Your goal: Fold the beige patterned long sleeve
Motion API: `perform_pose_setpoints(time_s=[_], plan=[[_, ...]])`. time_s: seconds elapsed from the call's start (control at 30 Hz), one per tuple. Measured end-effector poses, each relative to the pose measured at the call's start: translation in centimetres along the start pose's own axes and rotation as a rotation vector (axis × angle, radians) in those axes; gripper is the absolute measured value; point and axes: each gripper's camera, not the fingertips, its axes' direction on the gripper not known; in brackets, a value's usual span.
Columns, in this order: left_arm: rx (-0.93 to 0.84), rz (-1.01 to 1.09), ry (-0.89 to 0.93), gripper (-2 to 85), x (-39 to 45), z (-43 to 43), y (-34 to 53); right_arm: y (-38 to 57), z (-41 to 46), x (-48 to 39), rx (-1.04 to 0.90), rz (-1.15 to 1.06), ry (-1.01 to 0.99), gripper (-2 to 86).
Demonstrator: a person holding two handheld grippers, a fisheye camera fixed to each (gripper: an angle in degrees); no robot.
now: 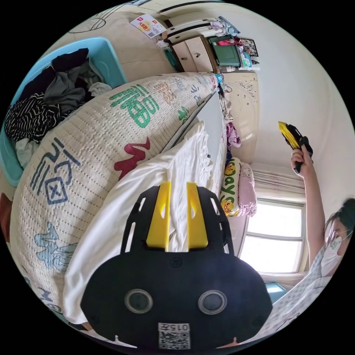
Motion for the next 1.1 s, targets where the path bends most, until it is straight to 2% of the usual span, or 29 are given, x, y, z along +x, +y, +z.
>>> perform_pose_setpoints(time_s=[0.17,0.27,0.37,0.47,0.57,0.7,0.87,1.1], plan=[[0.027,-0.046,0.021,7.8,-1.0,-0.4,0.1,-1.5,4.5,0.3,-0.059,-0.084,-0.019,2.3],[0.031,-0.074,0.025,9.0,-1.1,0.2,-0.5,-1.4,9.6,1.8,-0.167,-0.129,-0.022,6.6],[0.057,-0.101,-0.024,8.4,-1.0,0.9,-1.4,-1.1,14.8,3.7,-0.269,-0.133,0.034,8.5],[0.078,-0.139,0.023,8.6,-0.9,1.6,-2.4,-1.9,18.7,4.9,-0.299,-0.117,0.082,9.7],[0.077,-0.133,0.039,10.0,0.3,1.6,-3.6,-3.7,21.3,4.6,-0.293,-0.102,0.03,9.8],[0.042,-0.124,0.019,8.8,1.5,2.2,-5.0,-6.5,23.9,2.6,-0.274,-0.098,0.111,9.3],[0.028,-0.129,-0.061,1.8,2.7,2.3,-6.6,-9.0,26.6,0.5,-0.301,-0.102,0.154,6.5],[0.038,-0.06,-0.195,1.2,5.6,1.8,-8.3,-10.2,28.9,-2.2,-0.326,-0.224,0.252,4.0]])
